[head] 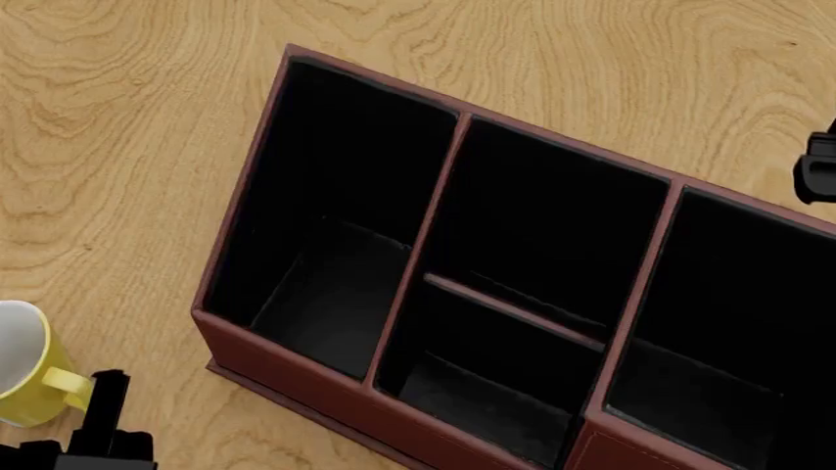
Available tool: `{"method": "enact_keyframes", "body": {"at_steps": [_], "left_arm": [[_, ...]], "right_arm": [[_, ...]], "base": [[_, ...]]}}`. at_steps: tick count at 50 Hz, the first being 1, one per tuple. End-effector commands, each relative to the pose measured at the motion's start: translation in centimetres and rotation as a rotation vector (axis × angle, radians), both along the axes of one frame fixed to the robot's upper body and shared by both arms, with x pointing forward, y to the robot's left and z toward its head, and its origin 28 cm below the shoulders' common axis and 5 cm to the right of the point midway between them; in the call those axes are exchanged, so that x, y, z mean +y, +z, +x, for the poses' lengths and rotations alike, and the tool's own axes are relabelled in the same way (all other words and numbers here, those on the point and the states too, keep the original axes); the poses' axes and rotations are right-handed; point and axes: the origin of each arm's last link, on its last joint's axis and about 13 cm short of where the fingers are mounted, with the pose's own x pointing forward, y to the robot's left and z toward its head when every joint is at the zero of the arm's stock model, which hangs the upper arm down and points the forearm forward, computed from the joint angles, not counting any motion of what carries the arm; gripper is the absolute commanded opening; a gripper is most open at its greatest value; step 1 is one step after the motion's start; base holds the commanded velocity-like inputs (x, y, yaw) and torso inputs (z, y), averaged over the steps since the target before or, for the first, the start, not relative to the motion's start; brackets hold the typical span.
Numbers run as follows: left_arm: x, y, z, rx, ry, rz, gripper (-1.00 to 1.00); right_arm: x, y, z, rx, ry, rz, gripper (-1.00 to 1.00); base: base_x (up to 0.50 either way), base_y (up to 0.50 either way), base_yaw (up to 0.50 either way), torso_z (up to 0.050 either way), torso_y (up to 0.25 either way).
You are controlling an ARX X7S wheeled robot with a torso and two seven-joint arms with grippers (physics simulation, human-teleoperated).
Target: Pick up the book and place it in the back compartment of the caddy.
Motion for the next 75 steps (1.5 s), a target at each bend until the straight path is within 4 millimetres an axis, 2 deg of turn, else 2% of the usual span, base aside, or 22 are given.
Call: {"method": "enact_keyframes", "body": {"at_steps": [1,12,24,60,75], "left_arm": [[-0.2,1.4,-0.5,-0.054,-0.026,-0.047,-1.00],[0.0,3.3,-1.8,-0.132,-0.065,-0.086,-1.00],[-0.4,4.2,-2.8,-0.180,-0.132,-0.096,-1.00],[-1.1,7.6,-3.4,-0.488,-0.359,-0.159,-1.00],[-1.2,8.7,-4.8,-0.509,-0.392,-0.153,-1.00]], "right_arm": [[0.0,0.0,-0.2,-0.003,-0.003,0.001,1.00],[0.1,0.0,-0.2,-0.007,0.007,0.003,1.00],[0.1,0.2,-0.3,-0.011,0.009,0.005,1.00],[0.0,0.0,-0.2,-0.013,0.011,0.010,1.00],[0.1,0.1,-0.1,-0.014,0.013,0.011,1.00]], "base": [[0.00,0.00,0.00,0.000,0.000],[0.00,0.00,0.00,0.000,0.000],[0.00,0.00,0.00,0.000,0.000],[0.00,0.00,0.00,0.000,0.001],[0.00,0.00,0.00,0.000,0.001]]}}
